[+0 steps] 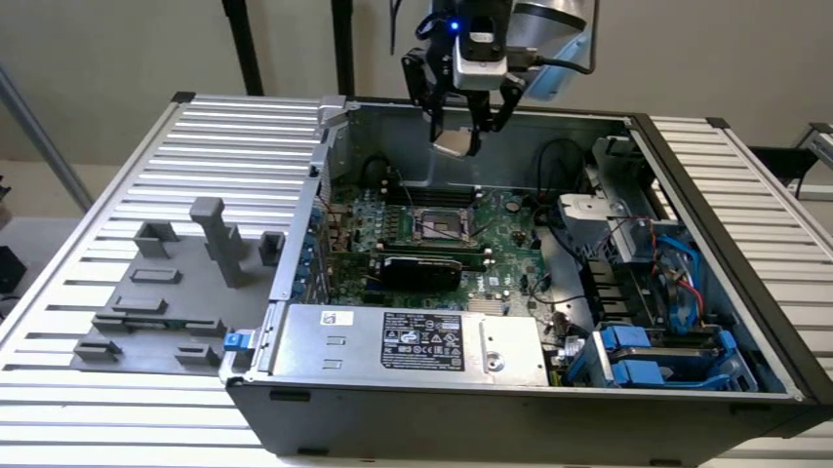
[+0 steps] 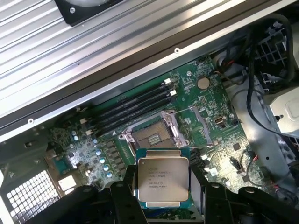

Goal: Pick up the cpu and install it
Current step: 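Place the cpu into insertion slot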

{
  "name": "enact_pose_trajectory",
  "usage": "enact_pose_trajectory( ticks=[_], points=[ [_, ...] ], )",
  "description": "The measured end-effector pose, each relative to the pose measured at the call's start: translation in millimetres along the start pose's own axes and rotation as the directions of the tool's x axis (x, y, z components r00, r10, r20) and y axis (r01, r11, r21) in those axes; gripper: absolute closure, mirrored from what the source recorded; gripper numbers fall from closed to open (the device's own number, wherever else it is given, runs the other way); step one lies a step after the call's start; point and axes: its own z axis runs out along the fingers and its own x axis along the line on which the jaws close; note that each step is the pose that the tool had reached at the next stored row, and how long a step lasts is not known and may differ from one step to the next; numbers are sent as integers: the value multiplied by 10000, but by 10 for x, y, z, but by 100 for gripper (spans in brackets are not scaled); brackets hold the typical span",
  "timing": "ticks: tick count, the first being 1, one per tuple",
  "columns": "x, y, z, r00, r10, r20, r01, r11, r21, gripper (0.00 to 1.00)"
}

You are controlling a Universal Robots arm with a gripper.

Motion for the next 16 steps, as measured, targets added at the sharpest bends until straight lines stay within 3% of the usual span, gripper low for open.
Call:
enact_pose_trajectory(
  ticks=[4, 8, 12, 16],
  points=[
    [0, 0, 7, 9973, 741, 17, -741, 9973, 13, 45],
    [0, 0, 13, 9893, 1461, 34, -1461, 9893, 25, 45],
    [0, 0, 20, 9762, 2167, 53, -2167, 9762, 36, 45],
    [1, -1, 26, 9575, 2884, 72, -2884, 9575, 46, 45]
  ],
)
